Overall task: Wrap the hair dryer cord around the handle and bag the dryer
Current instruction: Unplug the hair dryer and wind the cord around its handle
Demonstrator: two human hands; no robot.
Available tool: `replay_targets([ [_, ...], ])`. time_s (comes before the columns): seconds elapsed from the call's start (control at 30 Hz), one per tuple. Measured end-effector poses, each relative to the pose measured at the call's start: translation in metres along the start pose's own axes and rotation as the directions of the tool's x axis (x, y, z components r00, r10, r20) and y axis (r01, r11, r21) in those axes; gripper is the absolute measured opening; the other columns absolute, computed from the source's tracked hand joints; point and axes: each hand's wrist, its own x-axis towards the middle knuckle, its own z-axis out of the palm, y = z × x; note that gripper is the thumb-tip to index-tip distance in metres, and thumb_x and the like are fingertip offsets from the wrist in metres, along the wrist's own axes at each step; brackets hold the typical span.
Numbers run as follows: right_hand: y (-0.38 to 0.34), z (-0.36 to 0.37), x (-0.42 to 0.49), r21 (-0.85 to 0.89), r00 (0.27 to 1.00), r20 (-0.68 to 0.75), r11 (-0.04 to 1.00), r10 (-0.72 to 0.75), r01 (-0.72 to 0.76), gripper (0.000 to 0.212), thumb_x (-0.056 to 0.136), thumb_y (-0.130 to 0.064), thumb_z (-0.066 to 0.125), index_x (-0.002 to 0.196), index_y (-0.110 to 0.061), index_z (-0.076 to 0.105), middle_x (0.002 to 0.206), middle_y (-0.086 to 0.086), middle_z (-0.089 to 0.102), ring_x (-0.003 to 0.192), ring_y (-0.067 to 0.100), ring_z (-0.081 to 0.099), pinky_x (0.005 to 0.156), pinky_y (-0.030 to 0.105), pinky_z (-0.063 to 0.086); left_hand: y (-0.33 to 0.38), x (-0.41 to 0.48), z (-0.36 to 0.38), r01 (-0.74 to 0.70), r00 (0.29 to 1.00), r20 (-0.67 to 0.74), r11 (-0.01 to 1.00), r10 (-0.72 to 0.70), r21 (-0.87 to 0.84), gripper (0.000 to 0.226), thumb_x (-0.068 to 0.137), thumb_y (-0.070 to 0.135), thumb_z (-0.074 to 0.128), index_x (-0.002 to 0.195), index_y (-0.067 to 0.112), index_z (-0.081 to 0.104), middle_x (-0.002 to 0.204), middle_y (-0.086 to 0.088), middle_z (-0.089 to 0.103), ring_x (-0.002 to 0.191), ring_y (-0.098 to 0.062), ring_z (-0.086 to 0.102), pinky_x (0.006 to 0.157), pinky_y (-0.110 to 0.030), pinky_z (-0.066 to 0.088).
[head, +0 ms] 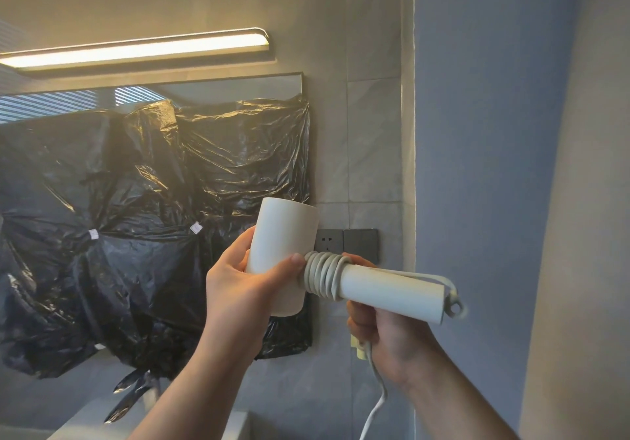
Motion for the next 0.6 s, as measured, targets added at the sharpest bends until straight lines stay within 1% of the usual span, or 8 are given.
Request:
replay_targets([
  [0.07,0.006,0.007,-0.001,-0.107,0.998,-0.069,0.994,-0.004,-0.004,0.021,0.089,0.004,0.051,0.082,-0.013,0.060,0.054,0.001,0.033,0.042,0.007,0.028,0.040,0.018,0.023,0.000,0.003,-0.004,-0.008,1.000,-0.017,1.000,0.008,-0.002,0.045,0.058,0.026,0.084,0.098,0.042,0.073,0.092,-0.002,0.076,0.085,-0.034,0.071,0.061,-0.056,0.061],
  [0.13,0.014,0.018,-0.003,-0.213,0.994,-0.108,0.977,-0.014,-0.010,0.022,0.090,0.003,0.048,0.075,-0.013,0.049,0.058,0.004,0.028,0.044,0.009,0.023,0.040,0.020,0.020,0.000,0.008,-0.008,-0.034,0.999,-0.043,0.999,0.034,0.007,0.039,0.059,0.026,0.084,0.092,0.045,0.073,0.088,-0.003,0.075,0.083,-0.036,0.070,0.060,-0.057,0.060],
  [0.27,0.026,0.039,-0.003,-0.454,0.996,-0.087,0.889,0.023,-0.060,0.023,0.095,-0.004,0.043,0.075,-0.013,0.049,0.052,-0.004,0.033,0.042,0.008,0.025,0.040,0.021,0.020,-0.005,0.018,-0.020,-0.108,0.987,-0.112,0.989,0.119,0.098,0.041,0.060,0.034,0.084,0.099,0.040,0.070,0.086,-0.001,0.073,0.076,-0.025,0.068,0.059,-0.046,0.061],
  [0.33,0.029,0.047,-0.003,-0.620,0.999,-0.029,0.783,0.037,-0.048,0.022,0.096,-0.009,0.043,0.082,-0.020,0.055,0.046,-0.012,0.039,0.044,0.006,0.031,0.044,0.020,0.024,-0.009,0.023,-0.027,-0.140,0.976,-0.141,0.973,0.167,0.181,0.048,0.062,0.037,0.083,0.107,0.037,0.067,0.089,0.003,0.072,0.077,-0.019,0.068,0.063,-0.043,0.061],
  [0.4,0.027,0.057,-0.003,-0.775,0.999,0.004,0.631,0.044,-0.024,0.018,0.095,-0.016,0.046,0.095,-0.028,0.059,0.052,-0.018,0.052,0.053,0.003,0.044,0.054,0.019,0.032,-0.015,0.027,-0.034,-0.148,0.966,-0.169,0.953,0.197,0.266,0.057,0.062,0.040,0.084,0.115,0.035,0.063,0.094,0.007,0.071,0.083,-0.016,0.067,0.071,-0.045,0.060],
  [0.5,0.022,0.066,-0.001,-0.929,0.998,0.001,0.370,0.059,-0.021,0.021,0.093,-0.022,0.052,0.111,-0.030,0.058,0.092,-0.016,0.065,0.089,0.011,0.059,0.079,0.026,0.043,-0.020,0.029,-0.041,-0.143,0.959,-0.186,0.931,0.215,0.335,0.072,0.062,0.044,0.083,0.128,0.037,0.055,0.104,0.012,0.069,0.093,-0.015,0.066,0.081,-0.045,0.057],
  [0.57,0.017,0.071,-0.001,-0.974,0.998,0.022,0.228,0.065,0.007,0.019,0.094,-0.023,0.053,0.110,-0.029,0.059,0.098,-0.009,0.064,0.090,0.013,0.058,0.080,0.025,0.043,-0.021,0.030,-0.047,-0.149,0.955,-0.177,0.901,0.238,0.407,0.081,0.064,0.045,0.083,0.137,0.035,0.050,0.113,0.011,0.067,0.101,-0.016,0.064,0.086,-0.042,0.055],
  [0.6,0.013,0.075,-0.001,-0.979,0.998,0.042,0.203,0.050,0.031,0.020,0.094,-0.022,0.053,0.110,-0.030,0.060,0.095,-0.007,0.063,0.084,0.011,0.057,0.075,0.022,0.043,-0.021,0.031,-0.050,-0.158,0.954,-0.166,0.887,0.251,0.434,0.083,0.065,0.044,0.083,0.139,0.033,0.048,0.114,0.010,0.066,0.102,-0.016,0.063,0.086,-0.040,0.055],
])
